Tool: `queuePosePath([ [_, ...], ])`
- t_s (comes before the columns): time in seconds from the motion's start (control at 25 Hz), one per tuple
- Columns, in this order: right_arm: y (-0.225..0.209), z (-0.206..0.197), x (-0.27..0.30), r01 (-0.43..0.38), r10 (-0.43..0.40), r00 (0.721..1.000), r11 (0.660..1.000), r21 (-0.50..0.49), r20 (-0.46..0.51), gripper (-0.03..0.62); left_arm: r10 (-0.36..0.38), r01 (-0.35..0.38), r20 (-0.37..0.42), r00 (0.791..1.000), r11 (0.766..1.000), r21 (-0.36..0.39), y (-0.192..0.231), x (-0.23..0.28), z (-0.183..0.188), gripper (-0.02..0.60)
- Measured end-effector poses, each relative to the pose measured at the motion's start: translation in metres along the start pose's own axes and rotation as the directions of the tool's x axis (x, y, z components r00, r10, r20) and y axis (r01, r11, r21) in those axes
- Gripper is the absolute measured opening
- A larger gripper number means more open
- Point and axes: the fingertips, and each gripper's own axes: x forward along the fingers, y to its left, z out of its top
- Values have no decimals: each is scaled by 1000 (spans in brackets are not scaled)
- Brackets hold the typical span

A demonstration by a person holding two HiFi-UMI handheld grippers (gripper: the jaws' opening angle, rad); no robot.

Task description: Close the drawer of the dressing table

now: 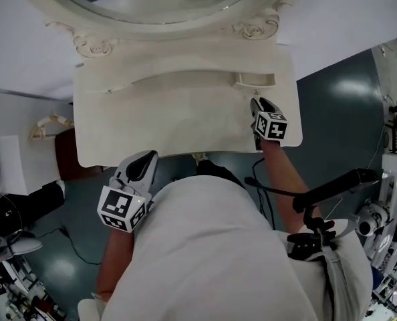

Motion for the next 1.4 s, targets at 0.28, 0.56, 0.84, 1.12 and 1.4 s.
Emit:
queuePosePath([
  [0.28, -11, 9, 20, -18, 18, 1000, 1000, 5, -11, 126, 13, -13, -14, 1000, 1000, -7, 3, 22, 10, 3],
  [0.56, -14, 14, 28, -25, 25, 1000, 1000, -7, -17, 94, 22, -22, -19, 1000, 1000, -12, 2, 35, 16, 3],
  [0.84, -16, 20, 33, -39, 39, 999, 999, -10, -11, 91, 36, -36, -20, 999, 999, -15, 2, 39, 19, 3],
  [1.12, -19, 31, 45, -50, 49, 999, 999, -17, -9, 91, 64, -65, -18, 998, 998, -24, 5, 38, 20, 3],
  [1.4, -22, 40, 56, -52, 52, 999, 998, -24, -5, 91, 90, -90, -12, 996, 995, -29, 11, 36, 22, 3],
])
